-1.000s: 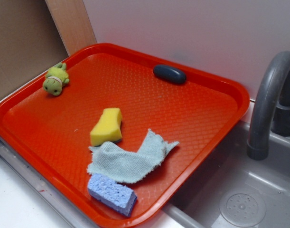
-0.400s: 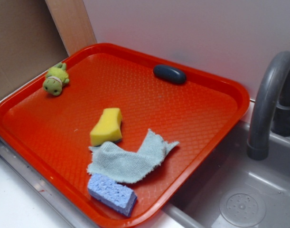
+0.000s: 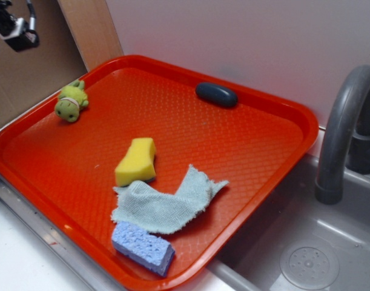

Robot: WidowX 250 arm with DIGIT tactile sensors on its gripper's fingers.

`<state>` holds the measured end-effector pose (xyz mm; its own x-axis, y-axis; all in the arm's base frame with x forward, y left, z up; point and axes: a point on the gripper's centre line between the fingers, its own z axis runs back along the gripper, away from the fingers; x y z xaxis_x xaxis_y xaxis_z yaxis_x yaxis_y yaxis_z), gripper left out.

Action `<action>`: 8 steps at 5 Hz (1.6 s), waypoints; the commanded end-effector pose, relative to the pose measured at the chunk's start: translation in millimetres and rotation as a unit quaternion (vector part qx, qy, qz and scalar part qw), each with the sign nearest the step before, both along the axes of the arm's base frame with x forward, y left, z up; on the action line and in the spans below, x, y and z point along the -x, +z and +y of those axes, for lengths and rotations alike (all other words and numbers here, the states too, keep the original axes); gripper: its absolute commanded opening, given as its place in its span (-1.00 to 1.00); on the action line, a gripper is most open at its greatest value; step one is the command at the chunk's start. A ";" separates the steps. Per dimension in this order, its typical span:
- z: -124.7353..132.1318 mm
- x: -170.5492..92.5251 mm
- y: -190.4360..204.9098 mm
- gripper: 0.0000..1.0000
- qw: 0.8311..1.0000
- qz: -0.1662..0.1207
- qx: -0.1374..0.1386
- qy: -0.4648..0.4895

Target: Grab the green animal.

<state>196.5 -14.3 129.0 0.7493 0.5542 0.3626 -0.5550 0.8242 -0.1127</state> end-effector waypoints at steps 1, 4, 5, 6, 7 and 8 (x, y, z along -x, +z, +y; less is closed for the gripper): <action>-16.3 -36.7 -40.4 1.00 1.000 -0.023 -0.011 -0.014; -14.8 -47.1 -104.6 1.00 0.999 0.028 0.004 -0.031; -17.2 -43.2 -107.4 -1.00 0.999 0.038 -0.002 -0.032; -33.5 -40.0 -86.3 -1.00 0.997 0.042 -0.008 -0.064; -56.6 -29.5 -46.4 -1.00 0.995 0.060 0.006 -0.076; -71.6 -12.9 -13.4 -1.00 0.990 0.076 0.014 -0.120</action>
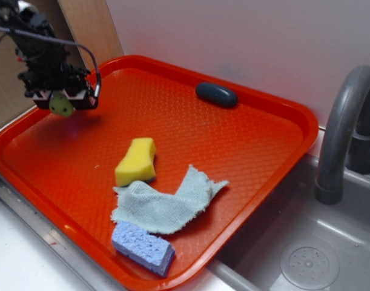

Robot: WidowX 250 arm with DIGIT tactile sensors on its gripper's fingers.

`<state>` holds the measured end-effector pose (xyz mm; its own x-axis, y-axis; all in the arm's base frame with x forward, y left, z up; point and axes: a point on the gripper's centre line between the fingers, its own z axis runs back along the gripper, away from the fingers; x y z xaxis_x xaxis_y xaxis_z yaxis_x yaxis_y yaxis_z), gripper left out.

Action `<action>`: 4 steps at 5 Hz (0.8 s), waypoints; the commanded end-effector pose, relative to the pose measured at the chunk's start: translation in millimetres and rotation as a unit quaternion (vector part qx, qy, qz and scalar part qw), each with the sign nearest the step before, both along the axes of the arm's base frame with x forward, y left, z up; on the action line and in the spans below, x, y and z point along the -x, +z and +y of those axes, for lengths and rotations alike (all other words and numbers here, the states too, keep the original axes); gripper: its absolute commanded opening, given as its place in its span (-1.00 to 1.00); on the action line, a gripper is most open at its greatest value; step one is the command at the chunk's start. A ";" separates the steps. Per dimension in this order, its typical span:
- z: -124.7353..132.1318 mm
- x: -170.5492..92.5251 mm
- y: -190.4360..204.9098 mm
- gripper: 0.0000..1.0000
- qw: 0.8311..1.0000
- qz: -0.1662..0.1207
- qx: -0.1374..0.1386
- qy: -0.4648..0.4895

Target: Grab the green animal.

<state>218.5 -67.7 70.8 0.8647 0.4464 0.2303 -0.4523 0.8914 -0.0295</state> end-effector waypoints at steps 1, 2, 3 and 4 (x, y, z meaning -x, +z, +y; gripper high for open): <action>-37.6 23.1 80.7 -1.00 0.990 0.004 0.051 -0.132; -52.8 35.2 118.0 -1.00 0.978 0.007 0.076 -0.194; -51.4 44.7 140.0 -1.00 0.969 0.021 0.090 -0.229; -46.8 56.3 155.1 -1.00 0.969 0.000 0.086 -0.232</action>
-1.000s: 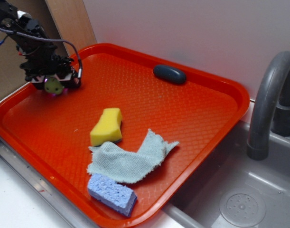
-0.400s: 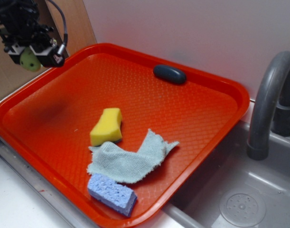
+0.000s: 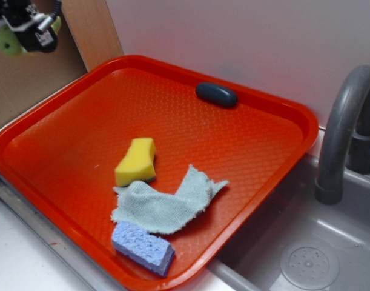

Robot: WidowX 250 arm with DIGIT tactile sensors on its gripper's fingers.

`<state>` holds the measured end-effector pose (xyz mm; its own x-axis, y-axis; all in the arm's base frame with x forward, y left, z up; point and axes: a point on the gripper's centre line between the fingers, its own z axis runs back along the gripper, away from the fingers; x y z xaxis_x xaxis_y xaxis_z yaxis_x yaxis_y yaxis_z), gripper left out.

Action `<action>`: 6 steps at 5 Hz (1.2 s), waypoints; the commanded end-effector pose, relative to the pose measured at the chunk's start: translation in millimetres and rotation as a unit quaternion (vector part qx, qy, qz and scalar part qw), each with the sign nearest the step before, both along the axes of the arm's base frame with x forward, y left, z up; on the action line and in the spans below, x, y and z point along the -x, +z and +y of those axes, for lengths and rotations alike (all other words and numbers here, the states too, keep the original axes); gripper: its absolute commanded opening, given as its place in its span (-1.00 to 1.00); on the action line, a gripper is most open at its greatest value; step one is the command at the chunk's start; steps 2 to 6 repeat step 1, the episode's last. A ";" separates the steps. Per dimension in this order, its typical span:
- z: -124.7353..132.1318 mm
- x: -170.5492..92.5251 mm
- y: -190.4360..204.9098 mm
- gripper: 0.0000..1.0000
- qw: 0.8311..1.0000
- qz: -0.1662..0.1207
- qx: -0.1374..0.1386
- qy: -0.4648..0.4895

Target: Grab the green animal.

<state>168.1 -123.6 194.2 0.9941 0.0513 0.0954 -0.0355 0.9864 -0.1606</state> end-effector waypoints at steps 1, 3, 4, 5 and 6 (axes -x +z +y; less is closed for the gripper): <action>16.9 15.5 42.1 -1.00 0.998 -0.058 0.033 -0.004; 16.9 15.5 42.1 -1.00 0.998 -0.058 0.033 -0.004; 16.9 15.5 42.1 -1.00 0.998 -0.058 0.033 -0.004; 16.9 15.5 42.1 -1.00 0.998 -0.058 0.033 -0.004; 16.9 15.5 42.1 -1.00 0.998 -0.058 0.033 -0.004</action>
